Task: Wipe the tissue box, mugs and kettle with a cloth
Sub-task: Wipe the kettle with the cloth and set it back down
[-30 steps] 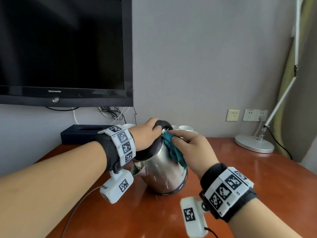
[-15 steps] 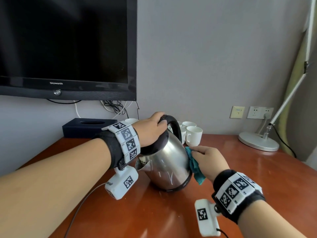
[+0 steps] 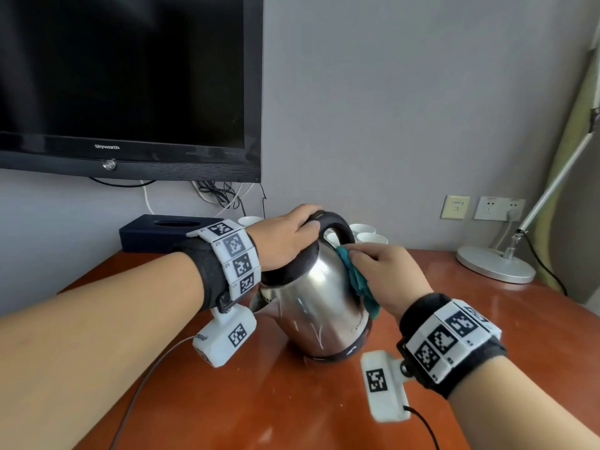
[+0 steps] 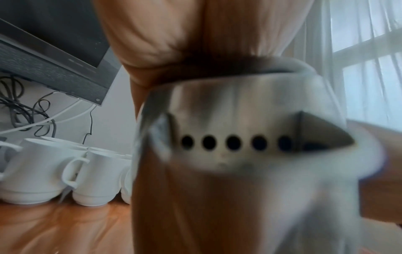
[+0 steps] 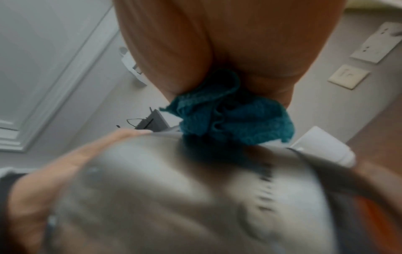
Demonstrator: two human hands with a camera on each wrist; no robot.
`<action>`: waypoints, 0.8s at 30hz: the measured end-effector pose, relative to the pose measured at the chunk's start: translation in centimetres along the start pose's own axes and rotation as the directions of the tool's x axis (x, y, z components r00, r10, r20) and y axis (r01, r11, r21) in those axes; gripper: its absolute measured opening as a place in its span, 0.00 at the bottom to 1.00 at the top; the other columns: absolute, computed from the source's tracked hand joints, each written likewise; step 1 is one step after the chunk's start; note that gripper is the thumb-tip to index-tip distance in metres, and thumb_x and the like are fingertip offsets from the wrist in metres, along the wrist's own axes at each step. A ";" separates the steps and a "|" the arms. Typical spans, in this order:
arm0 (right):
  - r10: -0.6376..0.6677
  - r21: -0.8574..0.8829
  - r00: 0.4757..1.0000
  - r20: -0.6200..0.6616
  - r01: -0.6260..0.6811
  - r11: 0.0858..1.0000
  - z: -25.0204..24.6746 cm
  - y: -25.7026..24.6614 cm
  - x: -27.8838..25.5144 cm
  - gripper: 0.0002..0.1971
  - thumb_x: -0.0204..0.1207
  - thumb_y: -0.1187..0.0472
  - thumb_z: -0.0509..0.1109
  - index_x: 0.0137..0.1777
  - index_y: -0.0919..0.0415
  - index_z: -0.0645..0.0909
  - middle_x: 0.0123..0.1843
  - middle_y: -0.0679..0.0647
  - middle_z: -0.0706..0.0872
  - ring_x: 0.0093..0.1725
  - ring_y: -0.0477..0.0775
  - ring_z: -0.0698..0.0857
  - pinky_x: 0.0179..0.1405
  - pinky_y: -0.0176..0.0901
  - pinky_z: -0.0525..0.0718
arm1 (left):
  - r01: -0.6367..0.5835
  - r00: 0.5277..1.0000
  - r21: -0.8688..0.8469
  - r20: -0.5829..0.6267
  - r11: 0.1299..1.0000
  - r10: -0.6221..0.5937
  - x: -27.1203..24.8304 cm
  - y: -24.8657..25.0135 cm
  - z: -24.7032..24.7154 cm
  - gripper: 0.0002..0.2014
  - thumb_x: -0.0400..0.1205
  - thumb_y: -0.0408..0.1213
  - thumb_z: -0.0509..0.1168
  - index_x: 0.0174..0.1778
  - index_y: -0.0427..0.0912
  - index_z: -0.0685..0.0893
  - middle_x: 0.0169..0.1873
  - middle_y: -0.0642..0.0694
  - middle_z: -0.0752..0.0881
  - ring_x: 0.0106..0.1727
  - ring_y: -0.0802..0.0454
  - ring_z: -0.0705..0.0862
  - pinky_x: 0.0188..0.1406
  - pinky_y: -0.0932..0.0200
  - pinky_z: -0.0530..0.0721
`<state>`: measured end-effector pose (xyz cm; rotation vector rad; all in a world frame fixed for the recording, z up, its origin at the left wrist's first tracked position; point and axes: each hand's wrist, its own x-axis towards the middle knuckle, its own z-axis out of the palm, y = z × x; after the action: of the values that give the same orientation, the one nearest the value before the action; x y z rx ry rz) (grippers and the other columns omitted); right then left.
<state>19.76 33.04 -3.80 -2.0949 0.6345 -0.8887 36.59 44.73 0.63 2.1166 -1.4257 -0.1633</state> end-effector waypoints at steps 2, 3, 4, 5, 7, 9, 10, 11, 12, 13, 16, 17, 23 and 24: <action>0.048 -0.023 0.999 -0.002 -0.048 0.999 0.2 1.2 -0.1 0.17 0.86 0.60 0.65 0.49 0.40 0.93 0.42 0.39 0.93 0.46 0.41 0.88 0.37 0.23 0.79 | 0.013 1.000 -0.006 0.006 1.000 -0.012 0.0 -0.6 -0.1 0.23 0.94 0.53 0.49 0.87 0.62 0.63 0.72 0.46 0.82 0.65 0.45 0.82 0.61 0.54 0.74; 0.068 -0.031 0.998 -0.005 -0.068 0.997 0.2 1.7 -0.2 0.17 0.86 0.61 0.65 0.49 0.39 0.93 0.42 0.38 0.92 0.46 0.41 0.88 0.37 0.23 0.79 | 0.020 1.000 -0.012 0.008 1.000 -0.020 0.1 -0.8 -0.1 0.23 0.94 0.53 0.48 0.87 0.63 0.63 0.71 0.45 0.83 0.65 0.44 0.83 0.66 0.51 0.77; 0.086 -0.035 0.996 -0.007 -0.086 0.996 0.2 2.2 -0.2 0.17 0.86 0.61 0.65 0.50 0.40 0.92 0.42 0.37 0.92 0.46 0.41 0.87 0.35 0.22 0.78 | 0.020 1.000 -0.017 0.008 1.000 -0.020 0.3 -0.9 -0.1 0.23 0.94 0.54 0.48 0.86 0.63 0.63 0.71 0.45 0.83 0.65 0.43 0.83 0.69 0.48 0.78; 0.105 -0.038 0.994 -0.008 -0.105 0.994 0.2 2.6 -0.3 0.17 0.87 0.61 0.65 0.51 0.41 0.92 0.42 0.37 0.91 0.45 0.40 0.87 0.34 0.22 0.77 | 0.021 1.000 -0.022 0.011 1.000 -0.021 0.4 -0.9 0.0 0.22 0.94 0.54 0.48 0.86 0.63 0.63 0.71 0.46 0.83 0.66 0.43 0.83 0.71 0.48 0.78; 0.141 -0.048 0.990 -0.008 -0.142 0.989 0.0 3.5 -0.4 0.16 0.87 0.62 0.64 0.52 0.44 0.93 0.44 0.40 0.92 0.46 0.41 0.87 0.37 0.26 0.79 | 0.020 1.000 -0.028 0.015 0.999 -0.020 0.5 -0.4 0.2 0.22 0.94 0.54 0.49 0.85 0.63 0.64 0.72 0.48 0.82 0.67 0.45 0.82 0.70 0.50 0.77; 0.173 -0.079 0.985 -0.009 -0.173 0.982 -0.3 4.1 -0.6 0.16 0.87 0.62 0.64 0.53 0.45 0.93 0.45 0.42 0.92 0.47 0.44 0.88 0.41 0.32 0.81 | 0.016 1.000 0.006 0.008 1.000 -0.016 0.6 0.4 0.5 0.22 0.94 0.53 0.50 0.86 0.64 0.64 0.69 0.50 0.82 0.63 0.47 0.81 0.60 0.55 0.74; 0.185 -0.092 0.983 -0.010 -0.185 0.978 -0.4 4.3 -0.7 0.16 0.87 0.62 0.64 0.53 0.45 0.93 0.45 0.42 0.92 0.46 0.45 0.88 0.41 0.34 0.82 | 0.011 1.000 0.027 0.002 1.000 -0.011 0.7 0.9 0.6 0.22 0.94 0.53 0.50 0.86 0.63 0.64 0.67 0.51 0.82 0.61 0.48 0.80 0.57 0.57 0.71; 0.194 -0.099 0.981 -0.008 -0.193 0.976 -0.5 4.5 -0.9 0.16 0.87 0.62 0.63 0.51 0.44 0.92 0.44 0.44 0.92 0.46 0.47 0.88 0.42 0.35 0.82 | 0.007 1.000 0.042 0.001 0.999 -0.007 0.8 1.2 0.7 0.22 0.93 0.53 0.51 0.86 0.63 0.64 0.68 0.51 0.82 0.61 0.48 0.79 0.55 0.59 0.68; 0.198 -0.102 0.980 -0.009 -0.198 0.975 -0.6 4.6 -1.0 0.17 0.87 0.62 0.63 0.49 0.43 0.92 0.44 0.46 0.92 0.45 0.49 0.89 0.41 0.37 0.83 | -0.002 1.000 0.048 0.003 0.999 0.001 0.9 1.5 0.9 0.23 0.93 0.53 0.51 0.86 0.63 0.64 0.70 0.51 0.82 0.61 0.48 0.79 0.55 0.60 0.68; 0.197 -0.100 0.980 -0.015 -0.197 0.975 -0.7 4.6 -1.2 0.18 0.87 0.62 0.63 0.47 0.43 0.92 0.43 0.47 0.93 0.45 0.51 0.89 0.41 0.38 0.84 | -0.007 1.000 0.051 0.009 0.999 0.007 1.0 1.8 1.0 0.23 0.93 0.53 0.51 0.86 0.63 0.64 0.72 0.51 0.82 0.62 0.48 0.80 0.55 0.60 0.68; 0.141 -0.035 0.988 -0.063 -0.144 0.989 -0.7 3.6 -1.5 0.17 0.86 0.62 0.64 0.47 0.44 0.93 0.39 0.45 0.93 0.45 0.49 0.90 0.43 0.42 0.86 | -0.017 1.000 0.058 0.019 0.998 0.016 1.4 2.1 1.2 0.23 0.93 0.53 0.51 0.86 0.63 0.64 0.76 0.50 0.81 0.69 0.45 0.81 0.59 0.58 0.72; 0.106 -0.013 0.991 -0.077 -0.108 0.994 -0.6 3.0 -1.5 0.17 0.85 0.61 0.65 0.46 0.45 0.94 0.38 0.45 0.93 0.42 0.46 0.90 0.42 0.41 0.87 | -0.015 1.000 0.059 0.020 0.998 0.014 1.5 2.1 1.2 0.23 0.93 0.53 0.51 0.87 0.62 0.64 0.77 0.50 0.80 0.71 0.45 0.81 0.61 0.58 0.73; -0.142 0.094 0.989 -0.040 0.145 0.985 -0.2 -2.1 -1.2 0.18 0.87 0.61 0.65 0.45 0.38 0.90 0.45 0.37 0.92 0.48 0.39 0.88 0.45 0.33 0.84 | -0.005 1.000 0.052 0.005 0.999 0.005 2.0 1.9 1.3 0.23 0.94 0.51 0.51 0.87 0.59 0.65 0.80 0.48 0.79 0.76 0.45 0.78 0.60 0.62 0.68; -0.170 0.099 0.985 -0.030 0.172 0.980 0.0 -2.5 -1.3 0.18 0.87 0.62 0.64 0.46 0.39 0.90 0.46 0.36 0.92 0.48 0.39 0.88 0.45 0.31 0.83 | -0.001 1.000 0.049 -0.002 0.999 0.001 2.1 1.8 1.3 0.23 0.94 0.51 0.51 0.87 0.58 0.65 0.80 0.47 0.79 0.76 0.44 0.78 0.60 0.61 0.69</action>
<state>19.29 35.33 -2.30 -2.0733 0.4147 -1.0186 35.54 41.91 0.92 2.1551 -1.4430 -0.1277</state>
